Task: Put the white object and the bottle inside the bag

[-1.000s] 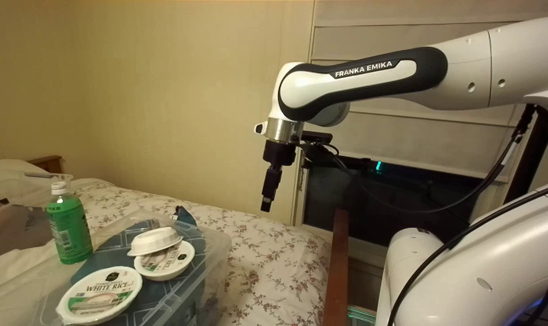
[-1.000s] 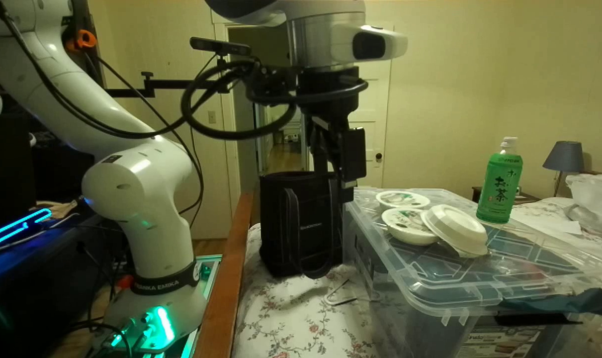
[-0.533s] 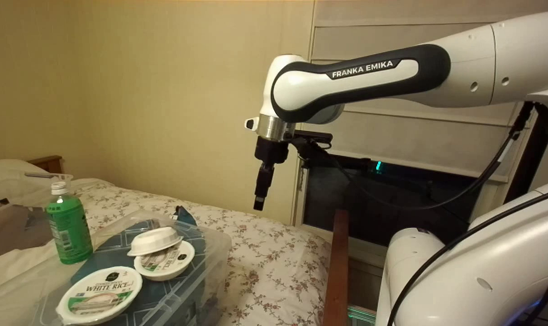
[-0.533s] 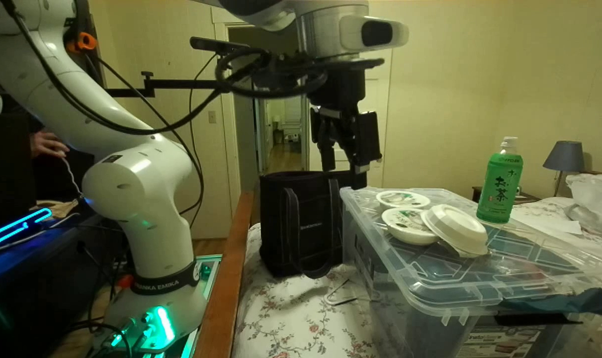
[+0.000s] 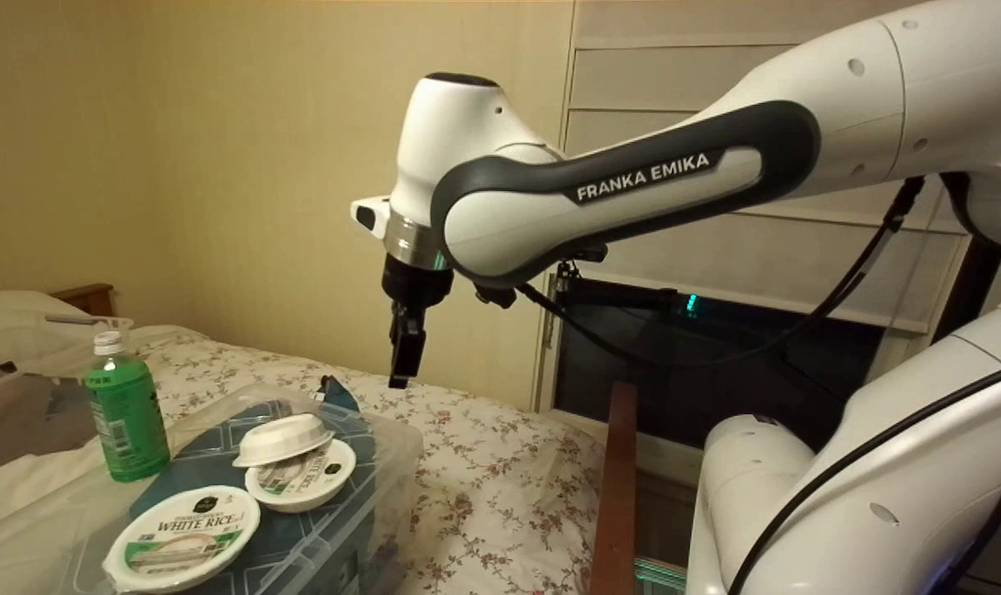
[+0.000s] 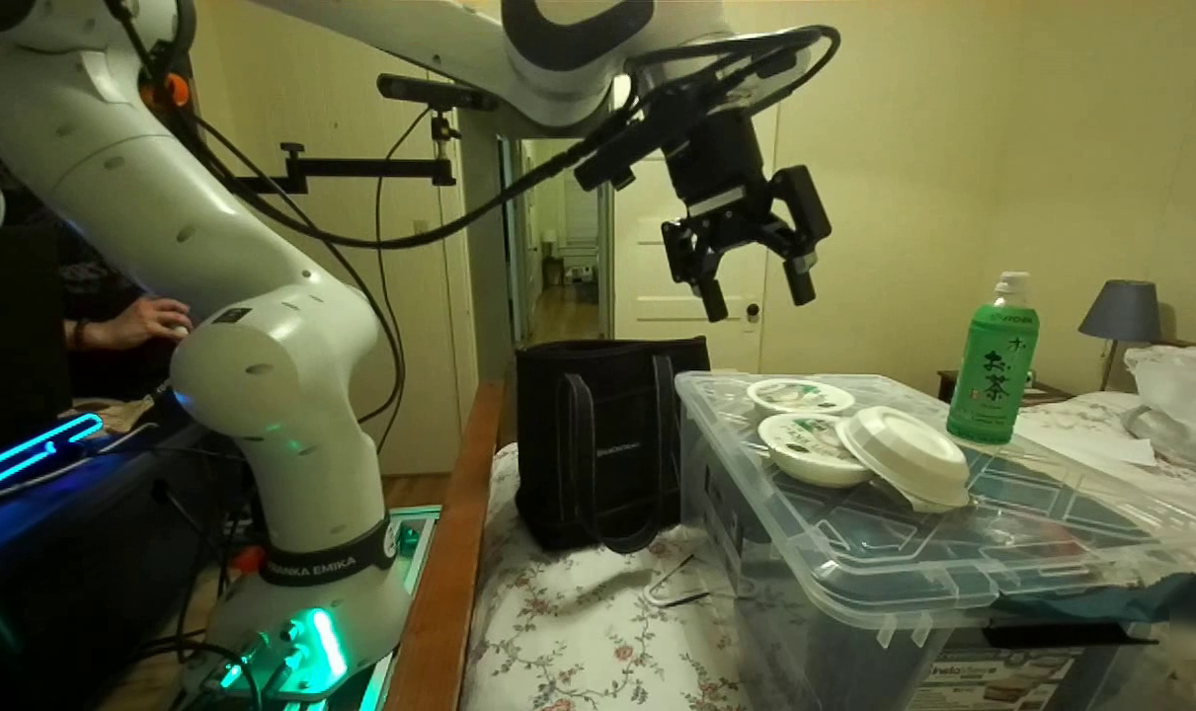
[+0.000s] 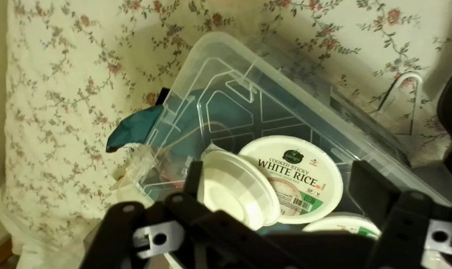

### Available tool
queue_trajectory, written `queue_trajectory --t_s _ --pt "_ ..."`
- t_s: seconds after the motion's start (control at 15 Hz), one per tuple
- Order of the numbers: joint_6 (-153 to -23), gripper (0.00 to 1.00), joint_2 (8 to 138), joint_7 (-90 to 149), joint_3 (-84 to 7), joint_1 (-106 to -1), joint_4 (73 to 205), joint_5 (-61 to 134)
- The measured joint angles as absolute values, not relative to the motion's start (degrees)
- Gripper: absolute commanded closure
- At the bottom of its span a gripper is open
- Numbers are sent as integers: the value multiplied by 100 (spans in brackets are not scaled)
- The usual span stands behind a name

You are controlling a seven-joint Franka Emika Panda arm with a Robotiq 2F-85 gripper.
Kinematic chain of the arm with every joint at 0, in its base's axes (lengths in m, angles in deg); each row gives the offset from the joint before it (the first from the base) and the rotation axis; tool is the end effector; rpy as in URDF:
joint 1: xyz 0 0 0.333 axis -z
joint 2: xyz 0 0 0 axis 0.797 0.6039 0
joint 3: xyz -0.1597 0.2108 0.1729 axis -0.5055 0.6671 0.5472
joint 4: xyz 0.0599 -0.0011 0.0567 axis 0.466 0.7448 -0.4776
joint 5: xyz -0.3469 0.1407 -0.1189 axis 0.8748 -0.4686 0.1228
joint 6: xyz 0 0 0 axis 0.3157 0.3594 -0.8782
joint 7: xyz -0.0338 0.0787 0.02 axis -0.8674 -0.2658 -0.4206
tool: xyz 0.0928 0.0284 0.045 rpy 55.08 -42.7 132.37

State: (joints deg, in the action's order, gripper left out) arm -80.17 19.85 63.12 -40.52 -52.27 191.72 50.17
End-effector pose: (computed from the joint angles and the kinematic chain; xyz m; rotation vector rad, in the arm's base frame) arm 0.3815 -0.0553 0.5198 2.7267 0.7669 0.3596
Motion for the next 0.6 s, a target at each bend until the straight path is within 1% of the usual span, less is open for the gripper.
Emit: queue_trajectory --t_s 0.2,0.33,0.6 --pt "-8789 0 2393 6375 -3886 -5310 19337 5606" --pt "-8860 0 2549 6342 -3881 -5314 19334 5636" --pt "-8853 0 2471 6342 -3899 -5314 19324 5636"
